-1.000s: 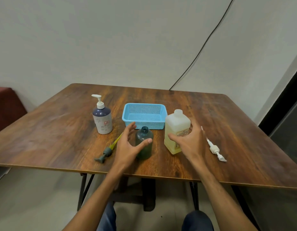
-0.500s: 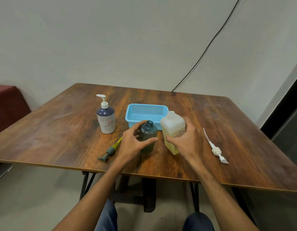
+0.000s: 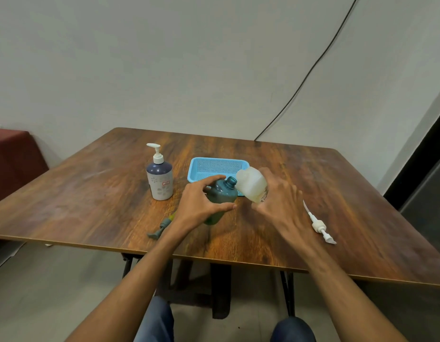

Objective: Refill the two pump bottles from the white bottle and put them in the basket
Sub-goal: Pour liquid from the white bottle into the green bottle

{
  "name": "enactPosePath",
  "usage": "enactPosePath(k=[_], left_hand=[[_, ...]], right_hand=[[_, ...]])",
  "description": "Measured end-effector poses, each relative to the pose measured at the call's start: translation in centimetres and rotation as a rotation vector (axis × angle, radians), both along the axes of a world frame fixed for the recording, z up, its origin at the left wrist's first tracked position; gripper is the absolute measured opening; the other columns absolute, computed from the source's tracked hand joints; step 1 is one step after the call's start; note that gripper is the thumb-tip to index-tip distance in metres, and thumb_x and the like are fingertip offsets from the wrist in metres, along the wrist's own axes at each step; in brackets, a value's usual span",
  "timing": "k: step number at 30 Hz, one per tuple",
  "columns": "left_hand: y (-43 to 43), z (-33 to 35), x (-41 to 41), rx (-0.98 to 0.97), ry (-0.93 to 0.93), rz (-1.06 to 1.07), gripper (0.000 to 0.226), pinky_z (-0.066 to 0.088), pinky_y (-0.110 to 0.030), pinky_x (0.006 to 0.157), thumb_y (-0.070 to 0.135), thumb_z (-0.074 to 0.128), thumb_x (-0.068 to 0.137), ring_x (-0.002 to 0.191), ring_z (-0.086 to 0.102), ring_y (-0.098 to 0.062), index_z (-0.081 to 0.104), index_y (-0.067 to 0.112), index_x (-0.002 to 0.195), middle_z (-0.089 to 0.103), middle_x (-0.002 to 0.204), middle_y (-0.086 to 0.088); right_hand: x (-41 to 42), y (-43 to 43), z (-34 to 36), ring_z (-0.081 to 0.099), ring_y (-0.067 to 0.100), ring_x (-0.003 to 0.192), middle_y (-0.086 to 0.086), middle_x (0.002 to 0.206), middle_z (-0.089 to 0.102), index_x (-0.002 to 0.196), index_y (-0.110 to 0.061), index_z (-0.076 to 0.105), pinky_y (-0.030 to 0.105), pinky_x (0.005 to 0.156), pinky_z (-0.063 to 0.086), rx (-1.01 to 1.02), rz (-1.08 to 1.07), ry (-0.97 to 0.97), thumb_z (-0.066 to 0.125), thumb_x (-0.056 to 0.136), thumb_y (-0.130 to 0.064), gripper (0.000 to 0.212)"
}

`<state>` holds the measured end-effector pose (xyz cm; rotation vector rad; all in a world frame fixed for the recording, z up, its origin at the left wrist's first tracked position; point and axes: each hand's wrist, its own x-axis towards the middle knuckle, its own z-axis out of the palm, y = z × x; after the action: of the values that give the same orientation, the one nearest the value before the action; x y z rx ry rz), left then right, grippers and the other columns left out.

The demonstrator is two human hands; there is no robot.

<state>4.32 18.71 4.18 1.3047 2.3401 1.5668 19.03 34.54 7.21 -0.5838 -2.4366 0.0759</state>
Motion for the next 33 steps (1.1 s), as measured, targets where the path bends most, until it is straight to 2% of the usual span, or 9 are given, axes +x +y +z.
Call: enactPosePath(k=[6, 14, 19, 28, 33], left_hand=[[0.2, 0.4, 0.5, -0.018, -0.008, -0.007, 0.077, 0.044, -0.004, 0.079, 0.045, 0.09, 0.065, 0.102, 0.054, 0.001, 0.058, 0.032, 0.134, 0.06, 0.137, 0.008], [0.5, 0.3, 0.9, -0.006, -0.04, -0.018, 0.078, 0.044, -0.009, 0.087, 0.044, 0.09, 0.065, 0.115, 0.053, -0.002, 0.059, 0.031, 0.135, 0.06, 0.137, 0.006], [0.5, 0.2, 0.8, -0.01, -0.053, -0.015, 0.078, 0.045, -0.013, 0.089, 0.046, 0.09, 0.064, 0.117, 0.055, -0.006, 0.059, 0.032, 0.134, 0.06, 0.138, 0.006], [0.2, 0.5, 0.8, -0.021, -0.049, -0.031, 0.078, 0.047, -0.011, 0.087, 0.04, 0.09, 0.066, 0.119, 0.055, -0.008, 0.059, 0.026, 0.135, 0.059, 0.14, 0.003], [0.2, 0.7, 0.6, -0.042, -0.048, -0.034, 0.079, 0.045, -0.008, 0.083, 0.039, 0.09, 0.066, 0.114, 0.05, -0.002, 0.058, 0.024, 0.137, 0.058, 0.142, 0.003]], right_hand=[[0.3, 0.3, 0.4, 0.07, 0.026, 0.091, 0.004, 0.116, 0.071, 0.134, -0.021, 0.054, 0.032, 0.067, 0.054, 0.144, -0.023, -0.012, 0.088, 0.065, -0.031, 0.078], [0.3, 0.9, 0.7, 0.069, 0.024, 0.08, 0.004, 0.111, 0.073, 0.125, -0.02, 0.057, 0.03, 0.062, 0.056, 0.235, -0.011, -0.012, 0.094, 0.057, -0.026, 0.078], [0.3, 0.9, 0.9, 0.068, 0.025, 0.085, 0.004, 0.115, 0.071, 0.126, -0.02, 0.057, 0.033, 0.065, 0.056, 0.245, -0.002, -0.047, 0.09, 0.058, -0.02, 0.076], [0.5, 0.9, 1.3, 0.069, 0.028, 0.087, 0.006, 0.114, 0.072, 0.125, -0.017, 0.06, 0.035, 0.07, 0.057, 0.255, -0.001, -0.086, 0.091, 0.052, -0.016, 0.079], [0.5, 1.0, 1.3, 0.069, 0.027, 0.088, 0.005, 0.113, 0.072, 0.125, -0.018, 0.06, 0.034, 0.072, 0.056, 0.27, -0.003, -0.1, 0.09, 0.051, -0.016, 0.08]])
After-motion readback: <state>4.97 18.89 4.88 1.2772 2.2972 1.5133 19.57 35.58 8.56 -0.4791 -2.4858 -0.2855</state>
